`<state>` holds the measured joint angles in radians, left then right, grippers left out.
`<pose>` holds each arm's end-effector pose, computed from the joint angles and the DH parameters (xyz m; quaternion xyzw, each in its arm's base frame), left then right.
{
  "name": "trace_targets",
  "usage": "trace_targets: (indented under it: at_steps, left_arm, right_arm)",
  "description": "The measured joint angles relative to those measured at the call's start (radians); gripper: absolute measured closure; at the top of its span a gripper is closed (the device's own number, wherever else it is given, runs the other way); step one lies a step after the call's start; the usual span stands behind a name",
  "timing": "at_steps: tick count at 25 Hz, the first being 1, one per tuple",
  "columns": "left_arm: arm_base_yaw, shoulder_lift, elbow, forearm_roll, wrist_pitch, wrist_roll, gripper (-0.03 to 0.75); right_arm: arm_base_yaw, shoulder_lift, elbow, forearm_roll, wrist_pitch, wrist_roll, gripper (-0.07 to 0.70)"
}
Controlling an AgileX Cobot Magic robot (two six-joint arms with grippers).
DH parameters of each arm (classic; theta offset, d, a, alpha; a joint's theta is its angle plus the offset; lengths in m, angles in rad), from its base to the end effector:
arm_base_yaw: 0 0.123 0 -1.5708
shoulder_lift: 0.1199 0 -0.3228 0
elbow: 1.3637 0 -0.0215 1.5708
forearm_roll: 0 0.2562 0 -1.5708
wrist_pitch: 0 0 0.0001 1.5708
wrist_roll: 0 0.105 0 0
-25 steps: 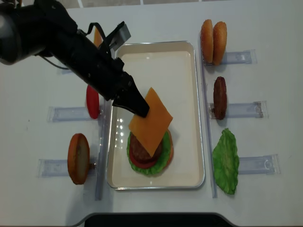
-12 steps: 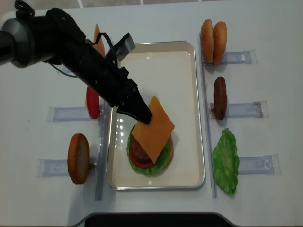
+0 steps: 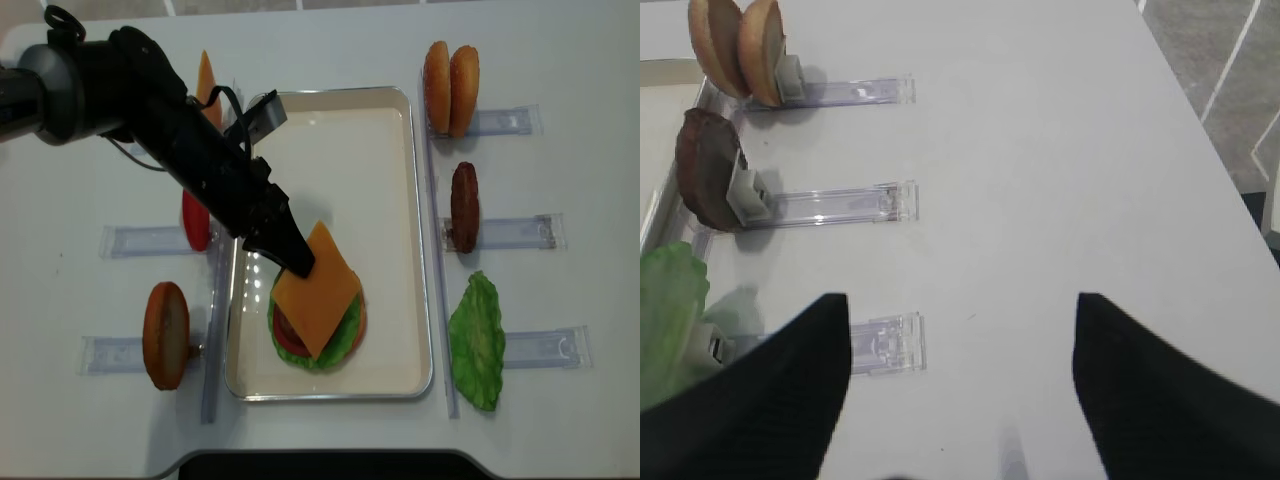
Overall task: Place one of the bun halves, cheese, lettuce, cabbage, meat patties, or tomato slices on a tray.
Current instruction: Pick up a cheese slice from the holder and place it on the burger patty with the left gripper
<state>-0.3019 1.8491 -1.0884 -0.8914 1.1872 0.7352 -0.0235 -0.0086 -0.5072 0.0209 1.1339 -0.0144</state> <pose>0.2938 -0.1709 0.2053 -0.2537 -0.8832 0.3916 0.0473 -0.0314 0.0027 0.2686 0.0031 0.8678 0.0010 0.4969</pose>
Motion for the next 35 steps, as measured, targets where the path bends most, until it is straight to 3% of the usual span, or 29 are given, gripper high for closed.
trace_targets:
  at_steps: [11, 20, 35]
  left_arm:
    - [0.0, 0.011, 0.0, 0.061, -0.001, 0.0, 0.694]
    - [0.0, 0.011, 0.0, 0.067, -0.053, -0.007, 0.694]
    - [0.0, 0.011, 0.0, 0.079, -0.08, -0.038, 0.694]
  right_arm:
    - [0.0, 0.0, 0.0, 0.0, 0.0, 0.0, 0.176]
    - [0.0, 0.0, 0.0, 0.0, 0.0, 0.0, 0.176]
    - [0.0, 0.0, 0.0, 0.0, 0.0, 0.0, 0.176]
